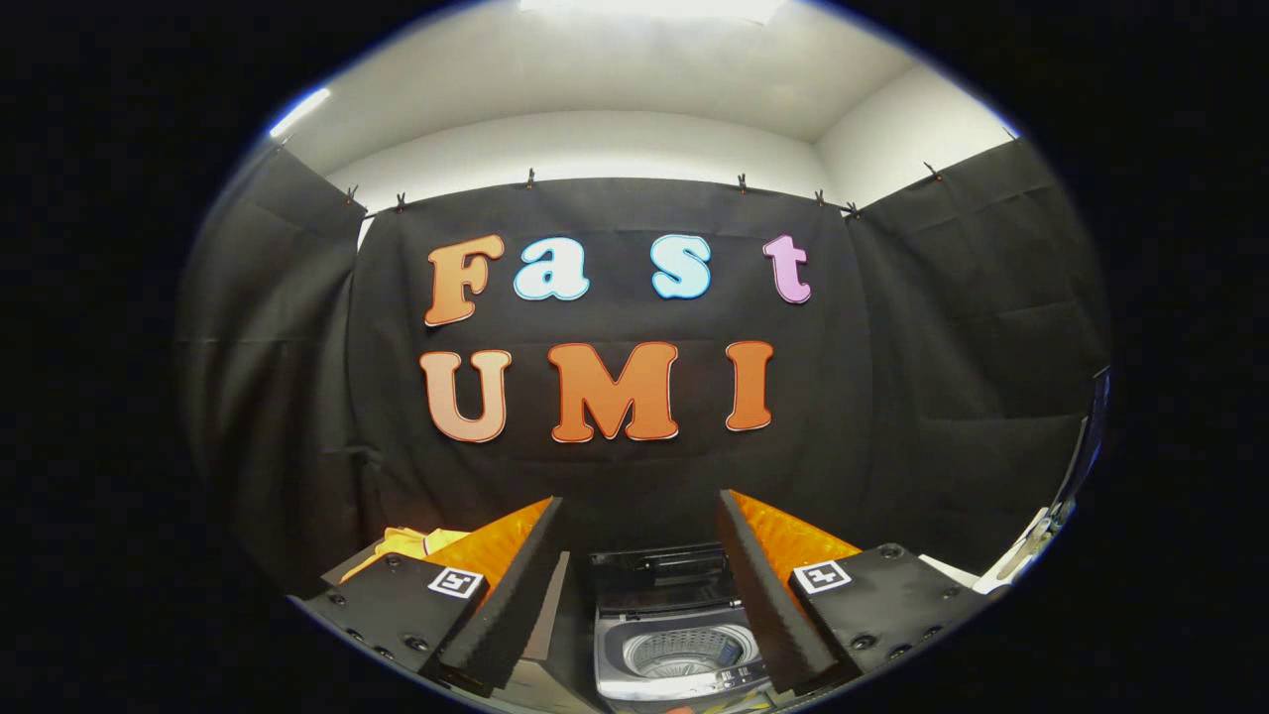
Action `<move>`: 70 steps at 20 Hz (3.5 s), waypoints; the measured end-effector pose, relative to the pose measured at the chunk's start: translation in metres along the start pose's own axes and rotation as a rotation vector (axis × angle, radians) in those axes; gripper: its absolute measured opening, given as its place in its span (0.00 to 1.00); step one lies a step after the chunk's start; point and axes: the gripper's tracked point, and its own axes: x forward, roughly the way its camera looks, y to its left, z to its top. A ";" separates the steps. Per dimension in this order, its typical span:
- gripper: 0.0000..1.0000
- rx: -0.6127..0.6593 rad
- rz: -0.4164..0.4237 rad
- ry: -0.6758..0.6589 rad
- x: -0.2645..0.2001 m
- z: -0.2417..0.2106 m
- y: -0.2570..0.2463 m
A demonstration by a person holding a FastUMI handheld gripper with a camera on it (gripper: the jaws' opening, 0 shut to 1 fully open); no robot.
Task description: Put the clothes into the washing machine and then close the washing machine lid.
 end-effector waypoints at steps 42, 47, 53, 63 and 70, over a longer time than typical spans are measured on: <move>0.98 0.015 0.138 0.722 0.203 -0.300 0.312; 0.99 -0.049 0.135 0.767 0.201 -0.298 0.316; 0.79 -0.017 0.127 0.791 0.204 -0.299 0.320; 0.12 0.022 0.145 0.824 0.207 -0.299 0.325; 0.11 0.060 0.189 0.767 0.210 -0.286 0.325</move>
